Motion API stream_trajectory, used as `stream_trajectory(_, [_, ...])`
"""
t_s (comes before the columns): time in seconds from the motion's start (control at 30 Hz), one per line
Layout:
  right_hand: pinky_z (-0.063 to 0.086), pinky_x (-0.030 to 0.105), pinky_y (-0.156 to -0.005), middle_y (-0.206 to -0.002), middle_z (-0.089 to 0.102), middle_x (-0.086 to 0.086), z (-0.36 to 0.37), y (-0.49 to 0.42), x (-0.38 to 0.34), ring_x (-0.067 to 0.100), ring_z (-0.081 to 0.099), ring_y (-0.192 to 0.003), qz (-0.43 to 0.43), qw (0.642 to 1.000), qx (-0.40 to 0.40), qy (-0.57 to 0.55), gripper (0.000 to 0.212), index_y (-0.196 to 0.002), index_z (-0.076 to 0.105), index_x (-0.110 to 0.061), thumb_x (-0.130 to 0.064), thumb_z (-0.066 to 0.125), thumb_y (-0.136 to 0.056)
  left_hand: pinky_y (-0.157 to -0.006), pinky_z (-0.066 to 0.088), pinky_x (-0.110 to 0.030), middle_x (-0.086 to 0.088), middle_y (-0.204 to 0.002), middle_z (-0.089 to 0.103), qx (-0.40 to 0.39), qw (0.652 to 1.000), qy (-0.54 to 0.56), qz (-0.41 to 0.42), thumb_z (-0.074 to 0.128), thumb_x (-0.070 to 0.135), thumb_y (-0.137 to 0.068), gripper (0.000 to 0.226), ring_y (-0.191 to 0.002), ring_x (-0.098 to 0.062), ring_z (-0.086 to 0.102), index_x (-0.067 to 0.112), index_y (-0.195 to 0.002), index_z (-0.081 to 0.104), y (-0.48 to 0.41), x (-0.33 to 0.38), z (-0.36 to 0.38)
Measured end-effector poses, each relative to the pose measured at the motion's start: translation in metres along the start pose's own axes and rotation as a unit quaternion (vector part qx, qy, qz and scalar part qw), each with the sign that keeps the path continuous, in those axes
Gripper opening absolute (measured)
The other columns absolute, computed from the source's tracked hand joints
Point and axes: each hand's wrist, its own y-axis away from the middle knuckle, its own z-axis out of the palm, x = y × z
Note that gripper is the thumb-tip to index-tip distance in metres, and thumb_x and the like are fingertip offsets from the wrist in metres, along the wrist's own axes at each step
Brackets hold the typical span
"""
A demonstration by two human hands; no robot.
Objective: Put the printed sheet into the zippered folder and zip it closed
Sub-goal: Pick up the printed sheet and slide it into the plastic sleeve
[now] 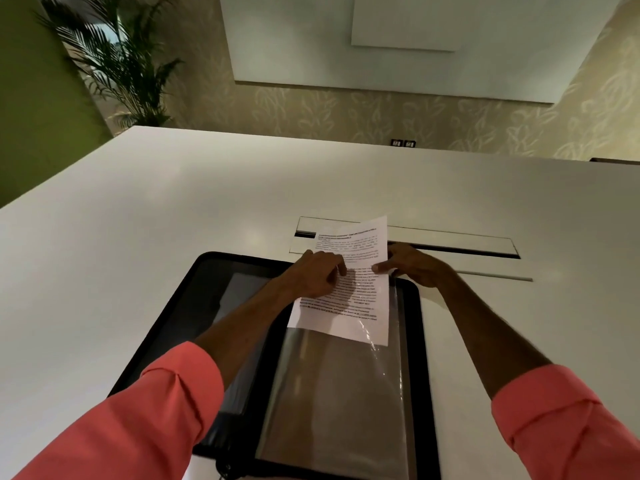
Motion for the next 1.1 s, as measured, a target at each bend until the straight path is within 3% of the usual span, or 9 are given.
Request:
stream_trajectory(0.13, [0.059, 0.046, -0.100, -0.133, 0.073, 0.018, 0.015, -0.005, -0.009, 0.034, 0.073, -0.118, -0.021, 0.987, 0.137, -0.082, 0.040, -0.139, 0.066, -0.001, -0.023, 0.065, -0.106, -0.105, 0.050, -0.040, -0.001, -0.122, 0.071, 0.005, 1.000, 0.001, 0.006, 0.069, 0.011, -0.094, 0.028, -0.114, -0.020, 0.068, 0.018, -0.121, 0.073, -0.001, 0.004, -0.001])
stream_trajectory(0.27, [0.056, 0.054, -0.108, -0.133, 0.072, 0.024, 0.019, -0.011, -0.015, 0.041, 0.071, -0.121, -0.022, 0.966, 0.239, -0.093, 0.035, -0.139, 0.065, 0.003, -0.013, 0.059, -0.109, -0.100, 0.058, -0.040, -0.008, -0.122, 0.069, 0.008, 0.999, 0.035, 0.007, 0.069, 0.006, -0.096, 0.023, -0.109, -0.024, 0.070, 0.010, -0.119, 0.074, 0.002, 0.005, -0.001])
stream_trajectory(0.4, [0.058, 0.047, -0.107, -0.131, 0.074, 0.019, 0.012, 0.002, -0.010, 0.033, 0.073, -0.117, -0.041, 0.982, 0.182, -0.034, 0.032, -0.135, 0.070, 0.000, -0.012, 0.062, -0.107, -0.095, 0.058, -0.037, -0.007, -0.120, 0.069, 0.027, 0.998, 0.051, 0.004, 0.067, 0.004, -0.095, 0.023, -0.107, -0.023, 0.069, 0.011, -0.116, 0.073, 0.007, 0.005, -0.005])
stream_trajectory(0.53, [0.056, 0.050, -0.106, -0.129, 0.076, 0.013, 0.010, 0.012, -0.001, 0.034, 0.072, -0.119, -0.024, 0.995, 0.093, 0.017, 0.033, -0.134, 0.071, -0.002, -0.013, 0.068, -0.103, -0.099, 0.057, -0.041, -0.005, -0.119, 0.069, 0.035, 0.998, 0.048, -0.006, 0.066, 0.004, -0.095, 0.024, -0.107, -0.022, 0.068, 0.012, -0.117, 0.073, 0.010, 0.006, -0.006])
stream_trajectory(0.63, [0.059, 0.044, -0.098, -0.118, 0.080, 0.011, 0.015, 0.013, -0.003, 0.031, 0.074, -0.112, -0.024, 0.993, 0.119, 0.006, 0.032, -0.128, 0.075, -0.003, -0.023, 0.069, -0.103, -0.101, 0.056, -0.043, -0.005, -0.119, 0.068, 0.032, 0.999, 0.040, -0.011, 0.066, 0.007, -0.097, 0.021, -0.108, -0.022, 0.067, 0.013, -0.117, 0.072, 0.009, 0.007, -0.007])
stream_trajectory(0.73, [0.058, 0.027, -0.076, -0.101, 0.081, 0.003, 0.023, 0.015, -0.010, 0.018, 0.076, -0.091, -0.045, 0.984, 0.172, -0.013, 0.035, -0.124, 0.076, -0.008, -0.035, 0.069, -0.103, -0.103, 0.054, -0.045, -0.004, -0.120, 0.066, 0.035, 0.999, 0.030, -0.009, 0.066, 0.012, -0.099, 0.019, -0.109, -0.021, 0.066, 0.014, -0.117, 0.071, 0.010, 0.009, -0.006])
stream_trajectory(0.9, [0.062, 0.052, -0.092, -0.123, 0.075, 0.018, 0.030, 0.014, -0.019, 0.036, 0.075, -0.107, -0.093, 0.972, 0.214, 0.015, 0.027, -0.128, 0.068, -0.001, -0.015, 0.064, -0.106, -0.112, 0.043, -0.042, -0.001, -0.136, 0.058, 0.085, 0.996, 0.007, -0.006, 0.068, 0.018, -0.100, 0.019, -0.129, -0.022, 0.056, 0.019, -0.119, 0.071, 0.015, 0.009, 0.000])
stream_trajectory(1.03, [0.056, 0.037, -0.078, -0.108, 0.077, 0.024, 0.024, 0.019, -0.017, 0.034, 0.072, -0.094, -0.087, 0.978, 0.181, 0.054, 0.011, -0.107, 0.072, -0.001, -0.006, 0.067, -0.099, -0.125, 0.035, -0.044, -0.005, -0.163, 0.041, 0.101, 0.994, 0.033, 0.013, 0.069, 0.015, -0.101, 0.022, -0.149, -0.024, 0.047, 0.014, -0.124, 0.070, 0.019, 0.004, 0.002])
stream_trajectory(1.1, [0.053, 0.036, -0.077, -0.107, 0.077, 0.023, 0.023, 0.019, -0.016, 0.031, 0.070, -0.089, -0.075, 0.979, 0.173, 0.079, 0.012, -0.106, 0.074, 0.000, -0.004, 0.068, -0.096, -0.128, 0.034, -0.046, -0.007, -0.169, 0.034, 0.093, 0.995, 0.035, 0.018, 0.067, 0.014, -0.104, 0.022, -0.150, -0.025, 0.048, 0.012, -0.125, 0.068, 0.019, 0.003, 0.002])
